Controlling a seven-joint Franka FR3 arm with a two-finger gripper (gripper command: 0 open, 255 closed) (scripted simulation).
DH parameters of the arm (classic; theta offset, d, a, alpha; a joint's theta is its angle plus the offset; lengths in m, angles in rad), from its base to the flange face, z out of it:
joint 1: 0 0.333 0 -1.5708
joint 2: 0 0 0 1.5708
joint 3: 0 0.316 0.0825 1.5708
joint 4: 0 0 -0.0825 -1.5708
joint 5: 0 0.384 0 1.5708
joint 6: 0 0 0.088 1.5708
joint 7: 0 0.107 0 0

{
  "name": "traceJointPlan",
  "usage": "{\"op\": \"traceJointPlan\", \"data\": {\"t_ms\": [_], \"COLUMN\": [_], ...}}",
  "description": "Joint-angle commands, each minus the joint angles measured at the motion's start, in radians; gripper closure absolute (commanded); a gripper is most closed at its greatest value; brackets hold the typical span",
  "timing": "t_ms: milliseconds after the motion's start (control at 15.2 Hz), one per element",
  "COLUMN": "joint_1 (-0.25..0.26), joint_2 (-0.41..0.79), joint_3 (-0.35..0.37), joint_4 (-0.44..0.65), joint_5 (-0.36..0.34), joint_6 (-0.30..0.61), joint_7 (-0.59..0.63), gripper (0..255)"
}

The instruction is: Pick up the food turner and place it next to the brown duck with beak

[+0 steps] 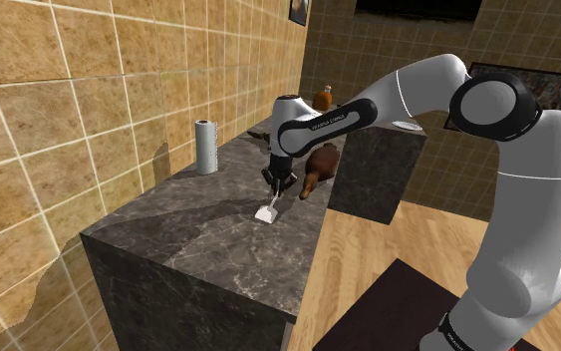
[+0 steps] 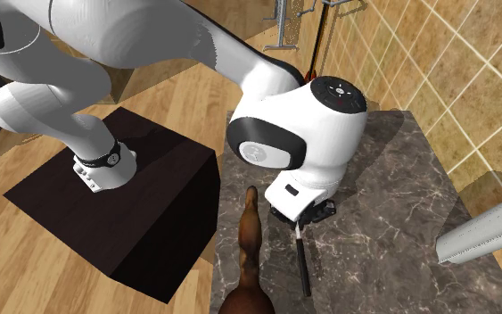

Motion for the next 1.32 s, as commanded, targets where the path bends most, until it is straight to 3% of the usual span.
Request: {"op": "traceJointPlan", "data": {"t_ms": [0,66,132,462,726,1254], "joint_1": [0.000,0.000,0.000,0.000,-0.007,-0.007], "joint_2": [0.000,0.000,0.000,0.000,-0.059,-0.059], "joint_3": [0.000,0.000,0.000,0.000,0.017,0.017], "joint_4": [0.000,0.000,0.000,0.000,0.051,0.051], "joint_5": [0.000,0.000,0.000,0.000,0.039,0.039], "joint_6": [0.000,0.000,0.000,0.000,-0.103,-0.103], "joint_7": [0.000,0.000,0.000,0.000,-0.025,-0.025], "gripper": [255,255,0,0,0,0]}}
